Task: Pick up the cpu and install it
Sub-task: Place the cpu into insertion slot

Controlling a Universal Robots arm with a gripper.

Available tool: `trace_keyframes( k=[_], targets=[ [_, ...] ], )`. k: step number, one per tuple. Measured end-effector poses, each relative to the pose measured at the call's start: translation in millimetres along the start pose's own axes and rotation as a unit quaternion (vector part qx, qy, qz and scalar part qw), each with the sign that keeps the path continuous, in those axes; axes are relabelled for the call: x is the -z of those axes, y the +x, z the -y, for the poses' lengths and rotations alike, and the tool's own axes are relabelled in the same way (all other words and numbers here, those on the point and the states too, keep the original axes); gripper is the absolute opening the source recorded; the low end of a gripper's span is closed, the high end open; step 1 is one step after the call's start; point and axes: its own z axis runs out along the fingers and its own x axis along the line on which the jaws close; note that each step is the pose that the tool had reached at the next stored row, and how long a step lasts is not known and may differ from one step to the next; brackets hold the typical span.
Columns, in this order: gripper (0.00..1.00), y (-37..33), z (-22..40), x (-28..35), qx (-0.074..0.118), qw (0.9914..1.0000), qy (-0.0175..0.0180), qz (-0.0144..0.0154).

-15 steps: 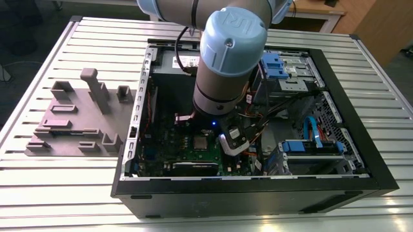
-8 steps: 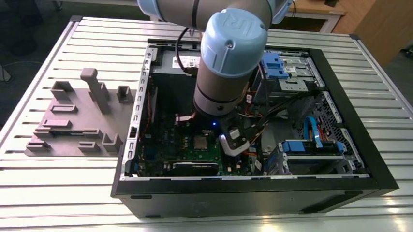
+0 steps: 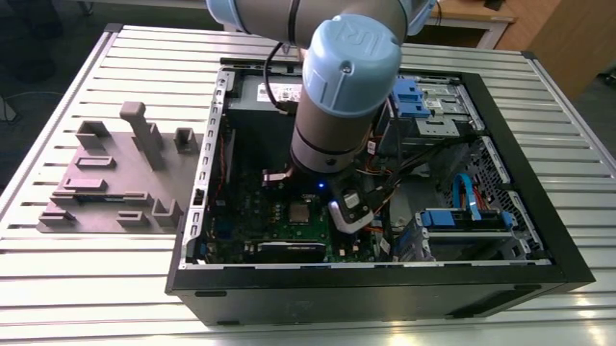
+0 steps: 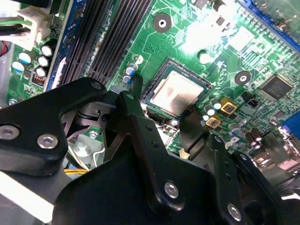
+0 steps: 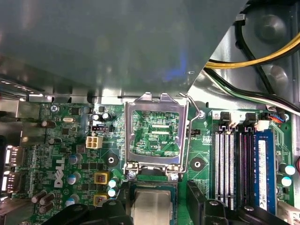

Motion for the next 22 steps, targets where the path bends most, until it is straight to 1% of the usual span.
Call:
trace_keyframes(
  k=[6,13,17,22],
  targets=[
    [0.59,-1.0,0.0,-0.3,0.000,1.00000,-0.0003,-0.0004],
    [0.59,-0.8,-0.4,3.3,0.000,1.00000,-0.0004,-0.0005],
    [0.59,-0.8,-0.4,3.2,0.000,1.00000,-0.0004,-0.0005],
    [0.59,-0.8,-0.1,1.6,0.000,1.00000,-0.0003,-0.0005]
  ],
)
